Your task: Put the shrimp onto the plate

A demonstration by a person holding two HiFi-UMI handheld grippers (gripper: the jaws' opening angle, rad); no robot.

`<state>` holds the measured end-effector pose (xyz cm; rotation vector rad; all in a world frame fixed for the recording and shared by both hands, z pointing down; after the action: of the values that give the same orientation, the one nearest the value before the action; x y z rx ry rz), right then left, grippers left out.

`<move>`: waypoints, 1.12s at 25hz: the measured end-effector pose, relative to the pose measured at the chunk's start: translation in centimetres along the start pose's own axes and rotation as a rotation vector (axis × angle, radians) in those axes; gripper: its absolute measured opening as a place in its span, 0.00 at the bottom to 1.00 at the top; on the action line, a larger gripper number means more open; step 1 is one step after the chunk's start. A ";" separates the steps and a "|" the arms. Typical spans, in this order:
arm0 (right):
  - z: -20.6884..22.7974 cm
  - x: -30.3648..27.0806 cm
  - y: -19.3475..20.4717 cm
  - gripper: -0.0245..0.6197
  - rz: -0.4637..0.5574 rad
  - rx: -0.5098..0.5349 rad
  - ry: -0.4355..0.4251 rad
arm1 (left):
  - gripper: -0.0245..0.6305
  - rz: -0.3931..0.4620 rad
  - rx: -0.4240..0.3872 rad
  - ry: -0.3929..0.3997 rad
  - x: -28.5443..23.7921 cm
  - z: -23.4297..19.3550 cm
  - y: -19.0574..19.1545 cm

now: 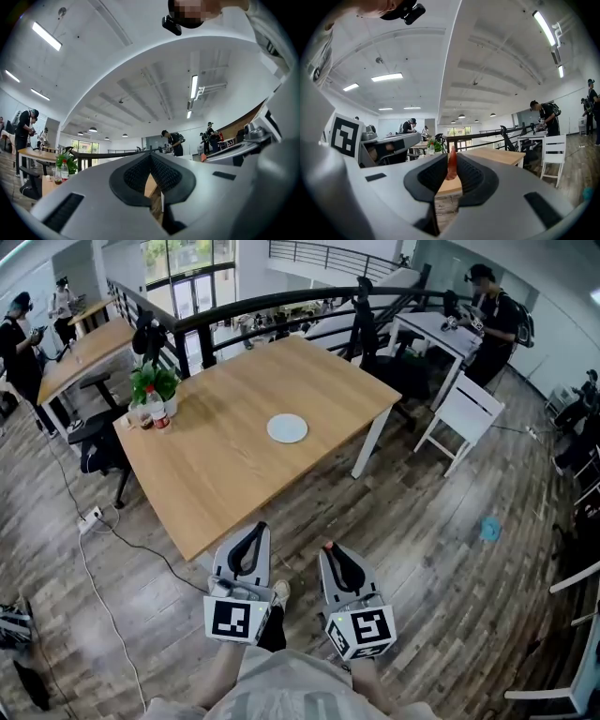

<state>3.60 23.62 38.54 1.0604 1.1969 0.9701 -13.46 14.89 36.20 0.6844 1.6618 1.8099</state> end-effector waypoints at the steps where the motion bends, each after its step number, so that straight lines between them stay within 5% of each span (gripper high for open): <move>1: 0.4 -1.2 -0.6 0.14 0.000 0.006 -0.007 | 0.05 -0.008 0.001 -0.003 -1.2 -0.9 0.1; 17: 7.6 -19.7 -8.5 0.14 0.013 0.026 0.018 | 0.05 0.016 -0.011 -0.041 -18.4 -12.5 -1.6; 28: 10.1 -24.6 -8.4 0.14 -0.064 0.025 0.021 | 0.05 -0.024 0.033 -0.030 -23.4 -14.2 -0.7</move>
<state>10.86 -3.26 36.56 1.0283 1.2554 0.9207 -7.12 -11.69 34.52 0.7001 1.6762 1.7512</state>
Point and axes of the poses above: the fingertips, and each gripper's own axes: x backward along the fingers, z to its right, y out of its underside, the point moved 9 cm from there along x, backward along the fingers, and after that the axes turned 10 degrees about -z, right-handed, at the moved point
